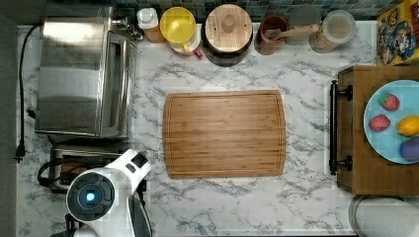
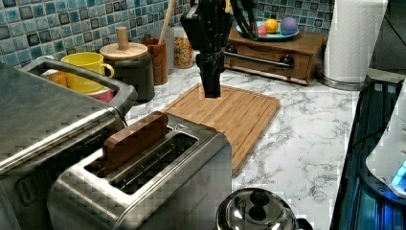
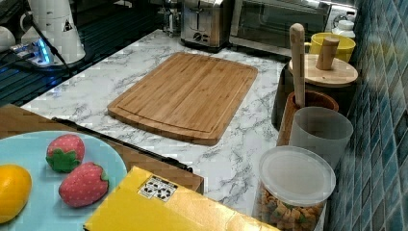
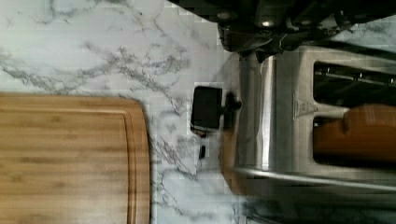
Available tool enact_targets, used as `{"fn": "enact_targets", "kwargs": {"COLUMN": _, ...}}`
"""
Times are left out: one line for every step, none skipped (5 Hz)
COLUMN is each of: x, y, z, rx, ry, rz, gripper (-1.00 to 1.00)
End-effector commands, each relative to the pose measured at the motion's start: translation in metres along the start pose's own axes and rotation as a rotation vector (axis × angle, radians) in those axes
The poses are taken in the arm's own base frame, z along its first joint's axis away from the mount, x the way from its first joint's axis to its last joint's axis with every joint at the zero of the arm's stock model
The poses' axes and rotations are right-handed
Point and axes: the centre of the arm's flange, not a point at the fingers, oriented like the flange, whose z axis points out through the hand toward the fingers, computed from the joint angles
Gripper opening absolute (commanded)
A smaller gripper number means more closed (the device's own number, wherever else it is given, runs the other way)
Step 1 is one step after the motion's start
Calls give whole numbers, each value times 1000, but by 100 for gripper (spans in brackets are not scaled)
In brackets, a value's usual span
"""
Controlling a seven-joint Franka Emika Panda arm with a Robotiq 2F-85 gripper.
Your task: Turn on the toaster.
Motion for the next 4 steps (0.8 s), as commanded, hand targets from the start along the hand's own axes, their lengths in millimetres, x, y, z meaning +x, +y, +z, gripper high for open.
{"fn": "enact_targets", "kwargs": {"x": 18, "y": 50, "z": 44, "rx": 4, "ry": -7, "rz": 145, "gripper": -100}}
{"fn": "enact_targets", "kwargs": {"x": 24, "y": 55, "z": 51, "rx": 50, "ry": -60, "rz": 105, "gripper": -100}}
{"fn": "enact_targets", "kwargs": {"x": 20, "y": 60, "z": 52, "rx": 132, "ry": -15, "rz": 76, "gripper": -100}}
{"fn": "enact_targets", "kwargs": {"x": 28, "y": 56, "z": 60, "rx": 98, "ry": -25, "rz": 76, "gripper": -100}}
